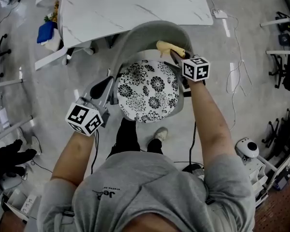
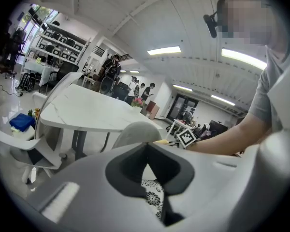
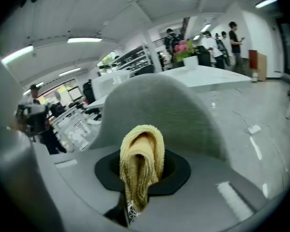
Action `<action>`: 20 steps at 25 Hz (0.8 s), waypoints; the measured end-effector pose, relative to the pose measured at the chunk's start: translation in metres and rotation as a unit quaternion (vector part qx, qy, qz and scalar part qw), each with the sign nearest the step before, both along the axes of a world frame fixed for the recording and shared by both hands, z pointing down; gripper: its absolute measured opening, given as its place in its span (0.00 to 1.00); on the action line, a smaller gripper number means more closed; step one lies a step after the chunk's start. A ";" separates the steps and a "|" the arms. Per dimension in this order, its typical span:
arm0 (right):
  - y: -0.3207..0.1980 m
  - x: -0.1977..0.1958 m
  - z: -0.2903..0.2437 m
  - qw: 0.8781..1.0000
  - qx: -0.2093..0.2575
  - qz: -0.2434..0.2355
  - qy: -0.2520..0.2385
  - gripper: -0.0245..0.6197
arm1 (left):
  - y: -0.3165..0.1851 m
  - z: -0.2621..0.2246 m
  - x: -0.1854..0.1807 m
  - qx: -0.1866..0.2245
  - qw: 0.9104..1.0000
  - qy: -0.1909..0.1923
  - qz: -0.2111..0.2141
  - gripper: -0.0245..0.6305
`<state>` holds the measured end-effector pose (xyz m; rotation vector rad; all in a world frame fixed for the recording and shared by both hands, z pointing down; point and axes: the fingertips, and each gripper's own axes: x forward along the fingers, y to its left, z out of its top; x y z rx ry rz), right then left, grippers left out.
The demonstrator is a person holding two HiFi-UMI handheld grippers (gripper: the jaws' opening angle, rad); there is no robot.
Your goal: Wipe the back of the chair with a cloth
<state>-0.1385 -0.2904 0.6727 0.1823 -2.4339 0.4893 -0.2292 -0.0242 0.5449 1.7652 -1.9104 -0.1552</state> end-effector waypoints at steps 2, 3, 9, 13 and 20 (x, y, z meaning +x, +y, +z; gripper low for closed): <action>0.040 -0.029 0.002 0.995 -0.003 -0.095 -0.011 0.11 | -0.001 0.008 -0.013 -0.005 1.000 -0.008 -0.006 0.08; 0.061 -0.043 0.005 0.990 -0.007 -0.139 -0.016 0.11 | -0.002 0.012 -0.019 -0.007 1.000 -0.010 -0.008 0.08; 0.164 -0.100 0.035 0.943 -0.040 -0.331 -0.003 0.11 | -0.008 0.025 -0.050 -0.008 1.000 -0.020 -0.010 0.08; 0.169 -0.133 0.063 0.948 -0.018 -0.317 0.033 0.11 | -0.003 0.033 -0.060 -0.012 1.000 -0.021 -0.007 0.08; 0.145 -0.143 0.073 0.971 -0.037 -0.234 0.034 0.11 | 0.014 0.044 -0.071 -0.016 1.000 0.001 -0.026 0.08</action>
